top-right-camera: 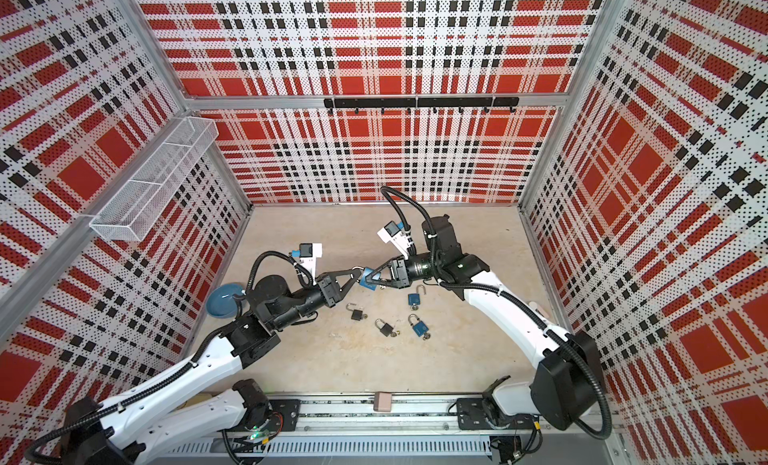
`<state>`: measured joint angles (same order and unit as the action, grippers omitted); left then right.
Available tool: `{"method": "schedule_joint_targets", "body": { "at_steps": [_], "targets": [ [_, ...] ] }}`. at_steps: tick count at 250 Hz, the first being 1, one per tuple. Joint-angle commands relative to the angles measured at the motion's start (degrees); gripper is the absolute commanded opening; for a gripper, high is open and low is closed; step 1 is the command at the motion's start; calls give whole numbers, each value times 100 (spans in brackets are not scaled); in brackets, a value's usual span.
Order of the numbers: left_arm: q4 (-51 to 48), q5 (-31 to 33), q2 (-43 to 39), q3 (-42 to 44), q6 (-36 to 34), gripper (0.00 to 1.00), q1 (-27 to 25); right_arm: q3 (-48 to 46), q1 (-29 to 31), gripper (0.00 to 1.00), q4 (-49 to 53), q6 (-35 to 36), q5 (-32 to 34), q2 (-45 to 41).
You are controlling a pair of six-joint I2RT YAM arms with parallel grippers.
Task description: Lock with the key
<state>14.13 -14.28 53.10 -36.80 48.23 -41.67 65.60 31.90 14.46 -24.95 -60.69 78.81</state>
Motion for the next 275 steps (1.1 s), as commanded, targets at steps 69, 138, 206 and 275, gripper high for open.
{"method": "schedule_joint_targets", "body": {
  "at_steps": [69,138,206,275],
  "targets": [
    [-194,-1322,-366,-143,-313,0,350,-82,248,28,-702,106,637,-53],
    [-243,-1015,-506,-204,-314,0,657,-898,-19,47,-1902,-684,364,-444],
    [-240,-1040,-425,-437,-336,0,776,-1250,-27,50,-2102,-755,329,-757],
    [-246,-1033,-432,-512,-323,0,782,-1330,-38,42,-2358,-893,233,-666]
  ]
}}
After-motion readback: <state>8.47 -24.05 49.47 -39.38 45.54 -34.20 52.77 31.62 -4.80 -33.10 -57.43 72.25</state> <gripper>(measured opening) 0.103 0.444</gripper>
